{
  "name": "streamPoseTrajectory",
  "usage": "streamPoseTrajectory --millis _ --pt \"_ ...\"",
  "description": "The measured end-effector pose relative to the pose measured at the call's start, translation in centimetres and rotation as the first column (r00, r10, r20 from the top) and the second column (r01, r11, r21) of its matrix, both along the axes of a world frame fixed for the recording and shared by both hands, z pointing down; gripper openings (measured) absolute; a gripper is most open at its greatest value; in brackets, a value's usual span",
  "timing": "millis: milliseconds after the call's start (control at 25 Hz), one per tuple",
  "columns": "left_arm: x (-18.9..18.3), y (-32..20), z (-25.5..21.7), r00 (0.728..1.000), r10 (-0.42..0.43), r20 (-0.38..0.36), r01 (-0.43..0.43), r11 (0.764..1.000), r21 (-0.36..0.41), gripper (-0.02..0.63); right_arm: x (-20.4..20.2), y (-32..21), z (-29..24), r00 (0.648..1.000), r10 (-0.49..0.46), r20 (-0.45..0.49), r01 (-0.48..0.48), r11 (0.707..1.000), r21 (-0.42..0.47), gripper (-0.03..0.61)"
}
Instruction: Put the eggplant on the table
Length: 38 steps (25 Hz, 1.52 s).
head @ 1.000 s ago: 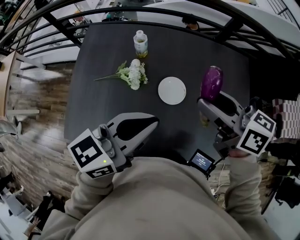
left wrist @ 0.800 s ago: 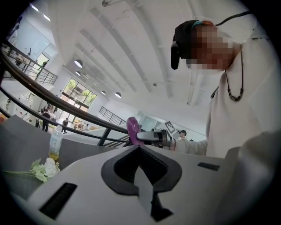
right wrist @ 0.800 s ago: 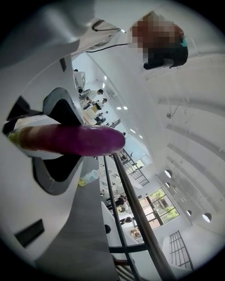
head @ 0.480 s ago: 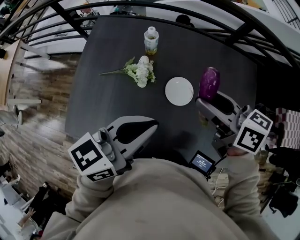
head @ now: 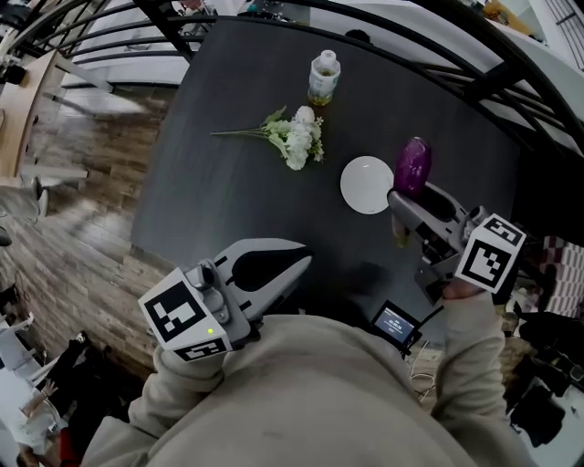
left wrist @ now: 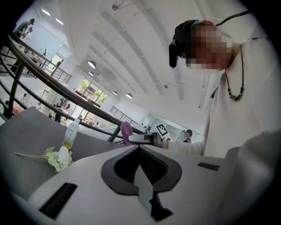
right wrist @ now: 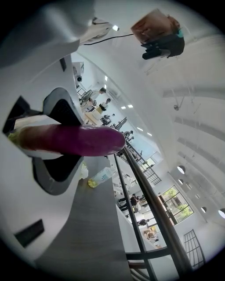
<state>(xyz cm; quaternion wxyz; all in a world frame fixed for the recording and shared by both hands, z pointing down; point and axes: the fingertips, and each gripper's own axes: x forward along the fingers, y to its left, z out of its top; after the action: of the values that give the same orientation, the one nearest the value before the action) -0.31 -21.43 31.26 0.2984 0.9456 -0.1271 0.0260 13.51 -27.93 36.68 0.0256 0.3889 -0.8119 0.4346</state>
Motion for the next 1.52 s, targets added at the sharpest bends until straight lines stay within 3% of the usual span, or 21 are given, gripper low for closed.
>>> streamPoseTrajectory --millis 840,1520 --pt "-3.2 -0.9 4.4 0.992 -0.115 0.043 0.119 0.990 -0.083 0.006 -0.2 -3.5 13.3 0.980 -0.100 -0.170 0.073 0.985 -0.159 0.219" --pt "-4.9 0.1 6.2 0.981 -0.181 0.070 0.189 0.973 -0.133 0.006 2.0 -2.1 23.4 0.946 -0.163 -0.280 0.070 0.946 -0.316 0.219"
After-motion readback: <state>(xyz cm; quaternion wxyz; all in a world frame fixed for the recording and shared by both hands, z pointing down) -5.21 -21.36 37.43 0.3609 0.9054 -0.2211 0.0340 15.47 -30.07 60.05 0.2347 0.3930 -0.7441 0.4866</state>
